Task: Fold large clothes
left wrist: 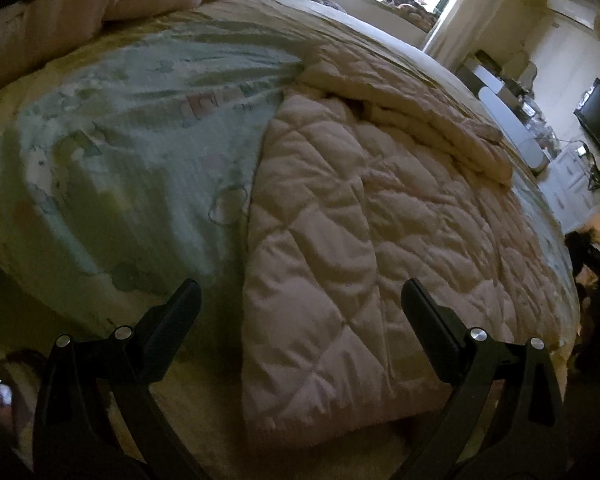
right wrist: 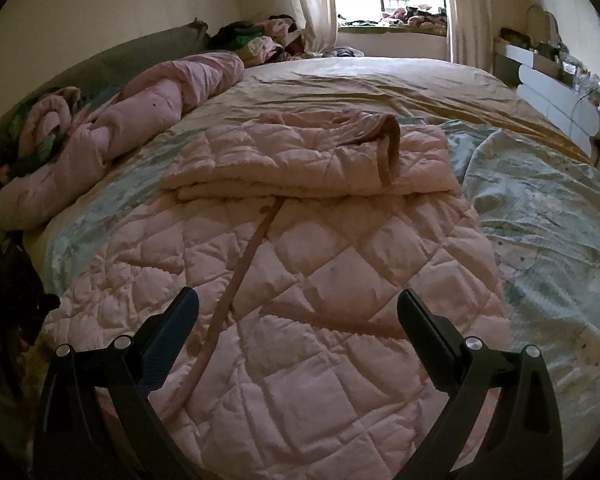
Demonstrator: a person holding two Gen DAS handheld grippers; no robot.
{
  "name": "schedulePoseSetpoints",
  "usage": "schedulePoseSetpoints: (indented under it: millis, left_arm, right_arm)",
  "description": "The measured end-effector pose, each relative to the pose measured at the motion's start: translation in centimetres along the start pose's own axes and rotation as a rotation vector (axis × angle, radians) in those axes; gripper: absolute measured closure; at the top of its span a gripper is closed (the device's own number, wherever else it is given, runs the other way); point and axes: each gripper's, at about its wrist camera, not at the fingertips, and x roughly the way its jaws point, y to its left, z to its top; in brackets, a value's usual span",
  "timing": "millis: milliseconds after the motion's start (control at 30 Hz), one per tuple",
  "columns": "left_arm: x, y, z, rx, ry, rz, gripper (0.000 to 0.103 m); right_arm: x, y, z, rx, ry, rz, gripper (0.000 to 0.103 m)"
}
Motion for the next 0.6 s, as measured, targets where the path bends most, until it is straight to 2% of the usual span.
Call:
schedulePoseSetpoints:
  millis: [200,267,500,533,567,600]
  left_arm:
    - [0.7,0.2,-1.1,-0.015,0.034,-0.055,0.011]
    - [0.9,0.2,-1.4,-0.027,0.044,-0.074,0.023]
    - [1.8,-0.3,-2.5,-0.049,0.073,-0.082,0.038]
    - [1.7,-0.5,-2.5,-0.049,0.068,-0.081,0.044]
    - [1.5,-0.6,-2.4,-0.050,0.061,-0.082,0.054]
    - [1.1,-0.9,-2.4,-0.046,0.047,-0.092,0.057]
  right_arm:
    - [-0.3,-0.5,-0.3,0.016,0.006,0.010,0.004]
    - [-0.5,-1.0,-0.4,0.037,0.012,0.027,0.004]
    - [-1.1,-2.7,-1.4,0.033,0.043,-0.018,0.004]
    - [-1.2,-3.1,-1.6,0.031,0.054,-0.028,0.004]
    - [-1.3,-3.3,-1.9,0.029,0.063,-0.036,0.004]
    - [-1.5,-3.7,-2.1,0.029,0.073,-0.045,0.004]
